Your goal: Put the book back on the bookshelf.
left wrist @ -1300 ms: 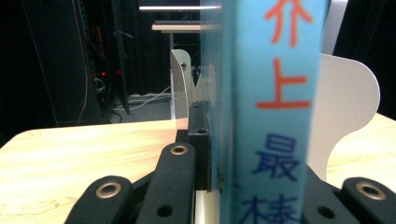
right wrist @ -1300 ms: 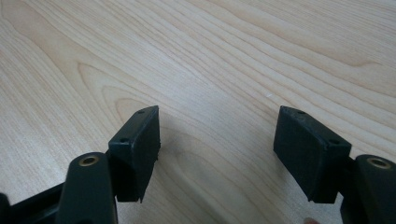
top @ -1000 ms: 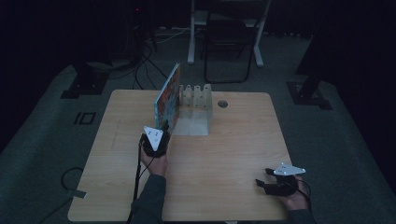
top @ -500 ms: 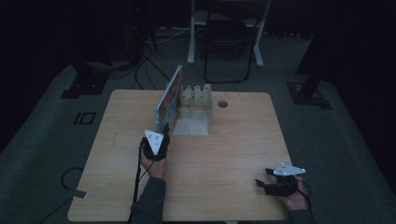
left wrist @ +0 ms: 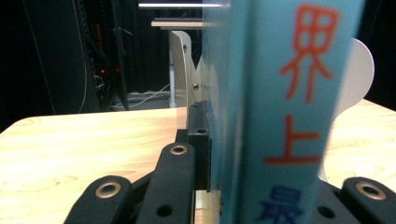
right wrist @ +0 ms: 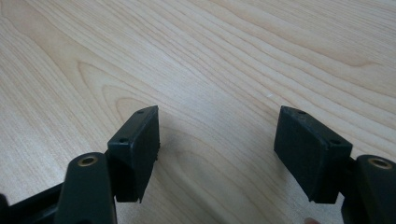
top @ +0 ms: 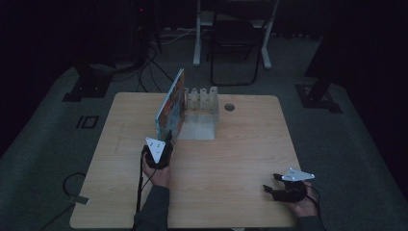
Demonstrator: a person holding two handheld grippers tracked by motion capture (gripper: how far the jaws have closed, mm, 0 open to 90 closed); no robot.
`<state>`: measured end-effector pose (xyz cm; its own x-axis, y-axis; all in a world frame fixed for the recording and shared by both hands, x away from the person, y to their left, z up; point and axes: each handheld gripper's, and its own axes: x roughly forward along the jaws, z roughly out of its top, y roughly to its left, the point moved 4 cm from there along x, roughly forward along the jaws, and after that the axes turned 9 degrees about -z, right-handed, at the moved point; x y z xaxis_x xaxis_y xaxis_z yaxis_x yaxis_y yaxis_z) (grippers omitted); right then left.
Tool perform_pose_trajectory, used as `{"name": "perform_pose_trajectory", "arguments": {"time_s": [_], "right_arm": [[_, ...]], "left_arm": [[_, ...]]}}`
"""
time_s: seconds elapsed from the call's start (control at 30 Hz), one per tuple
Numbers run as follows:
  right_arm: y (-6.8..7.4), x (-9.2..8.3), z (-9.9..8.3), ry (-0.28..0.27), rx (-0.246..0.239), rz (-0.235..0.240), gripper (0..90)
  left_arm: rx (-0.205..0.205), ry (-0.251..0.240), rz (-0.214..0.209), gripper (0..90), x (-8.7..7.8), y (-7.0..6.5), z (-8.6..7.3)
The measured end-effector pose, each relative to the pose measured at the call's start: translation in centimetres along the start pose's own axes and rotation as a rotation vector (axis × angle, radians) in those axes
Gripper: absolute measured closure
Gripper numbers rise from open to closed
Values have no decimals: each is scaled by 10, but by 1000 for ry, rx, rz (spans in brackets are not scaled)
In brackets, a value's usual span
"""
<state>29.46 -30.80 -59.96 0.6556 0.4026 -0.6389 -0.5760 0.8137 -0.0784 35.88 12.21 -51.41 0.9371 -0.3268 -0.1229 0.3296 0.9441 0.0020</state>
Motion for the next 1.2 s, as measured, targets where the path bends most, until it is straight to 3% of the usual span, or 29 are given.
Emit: {"name": "perform_pose_trajectory", "arguments": {"time_s": [0.8, 1.2], "right_arm": [[0, 0, 0, 1, 3, 1, 305], [0, 0, 0, 1, 2, 1, 305]], "left_arm": [[-22, 17, -13, 808, -11, 3, -22], [2, 17, -22, 806, -11, 2, -22]]}}
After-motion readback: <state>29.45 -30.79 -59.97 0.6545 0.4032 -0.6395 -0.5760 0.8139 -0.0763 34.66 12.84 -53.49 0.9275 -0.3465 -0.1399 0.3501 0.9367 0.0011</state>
